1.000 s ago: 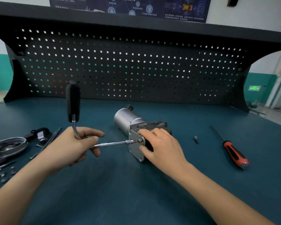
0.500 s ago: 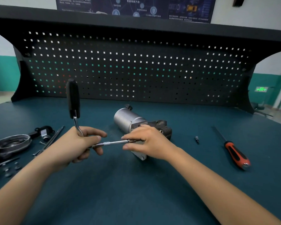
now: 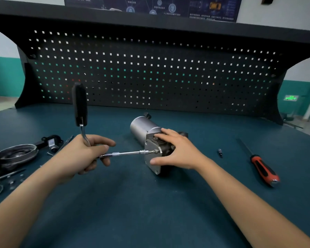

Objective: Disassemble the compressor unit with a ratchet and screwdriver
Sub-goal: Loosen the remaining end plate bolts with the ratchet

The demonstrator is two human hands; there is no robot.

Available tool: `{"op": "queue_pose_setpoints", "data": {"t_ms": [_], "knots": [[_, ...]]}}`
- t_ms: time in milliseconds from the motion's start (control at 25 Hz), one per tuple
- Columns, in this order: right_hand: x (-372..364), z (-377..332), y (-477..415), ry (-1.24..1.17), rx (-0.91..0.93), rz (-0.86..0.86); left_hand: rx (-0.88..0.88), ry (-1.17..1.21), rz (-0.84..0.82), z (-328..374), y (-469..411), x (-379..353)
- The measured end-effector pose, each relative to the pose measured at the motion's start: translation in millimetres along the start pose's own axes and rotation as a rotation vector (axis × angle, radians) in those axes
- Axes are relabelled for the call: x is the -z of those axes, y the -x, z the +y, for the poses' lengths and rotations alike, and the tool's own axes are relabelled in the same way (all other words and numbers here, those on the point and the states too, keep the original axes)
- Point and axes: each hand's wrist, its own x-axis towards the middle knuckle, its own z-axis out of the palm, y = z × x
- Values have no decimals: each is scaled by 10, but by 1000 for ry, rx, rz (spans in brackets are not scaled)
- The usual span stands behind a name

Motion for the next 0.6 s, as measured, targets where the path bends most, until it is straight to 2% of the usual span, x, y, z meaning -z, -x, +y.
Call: {"op": "queue_pose_setpoints", "data": {"t_ms": [160,240,400,600], "knots": [[-102,-223,-18,148,-54,-61,17,-1,35,-89,-70,243],[-126,-301,-55,256,-21,-75,17,-14,20,-118,-79,295],[-91,-440,-118,115,177,13,0,-23,-7,-126,-84,303],[-69,-524,-290,57,344,-124,65,57,-8,-143,-112,301]]}}
